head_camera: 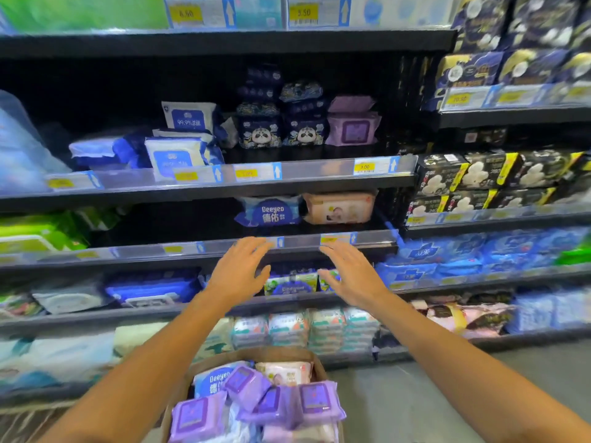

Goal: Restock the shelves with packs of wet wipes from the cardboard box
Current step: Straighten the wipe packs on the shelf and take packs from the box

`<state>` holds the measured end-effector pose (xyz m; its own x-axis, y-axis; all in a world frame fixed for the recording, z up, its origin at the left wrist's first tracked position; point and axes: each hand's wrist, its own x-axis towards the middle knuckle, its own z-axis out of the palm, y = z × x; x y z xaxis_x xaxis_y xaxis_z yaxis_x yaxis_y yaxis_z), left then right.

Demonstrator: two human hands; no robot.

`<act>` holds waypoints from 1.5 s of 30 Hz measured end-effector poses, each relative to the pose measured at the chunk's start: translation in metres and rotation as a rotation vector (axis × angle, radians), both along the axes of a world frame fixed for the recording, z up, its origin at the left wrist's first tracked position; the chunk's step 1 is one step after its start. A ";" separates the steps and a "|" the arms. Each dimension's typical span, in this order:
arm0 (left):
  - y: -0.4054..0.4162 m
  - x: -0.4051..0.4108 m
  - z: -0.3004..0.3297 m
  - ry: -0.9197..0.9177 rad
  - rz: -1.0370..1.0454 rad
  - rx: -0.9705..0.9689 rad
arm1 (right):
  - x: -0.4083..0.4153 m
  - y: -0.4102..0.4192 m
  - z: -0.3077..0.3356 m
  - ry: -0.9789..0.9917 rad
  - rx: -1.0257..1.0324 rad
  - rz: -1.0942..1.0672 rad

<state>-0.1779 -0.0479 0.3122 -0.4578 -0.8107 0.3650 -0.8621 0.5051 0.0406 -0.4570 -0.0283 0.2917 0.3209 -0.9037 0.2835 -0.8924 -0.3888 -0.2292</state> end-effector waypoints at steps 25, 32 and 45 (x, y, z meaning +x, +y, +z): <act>0.138 0.150 -0.222 0.344 0.419 0.683 | 0.078 0.068 -0.197 -0.269 0.641 -0.050; 0.063 0.145 -0.262 0.453 0.476 0.810 | 0.076 0.012 -0.269 -0.388 0.845 -0.155; -0.004 0.164 -0.374 0.445 0.877 1.242 | 0.076 -0.052 -0.399 -0.745 1.254 -0.474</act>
<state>-0.0140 -0.0516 -0.0617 0.2516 -0.6387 -0.7272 -0.6630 -0.6611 0.3512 -0.3813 -0.0803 -0.1072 0.0782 -0.6515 -0.7546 -0.4121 0.6681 -0.6196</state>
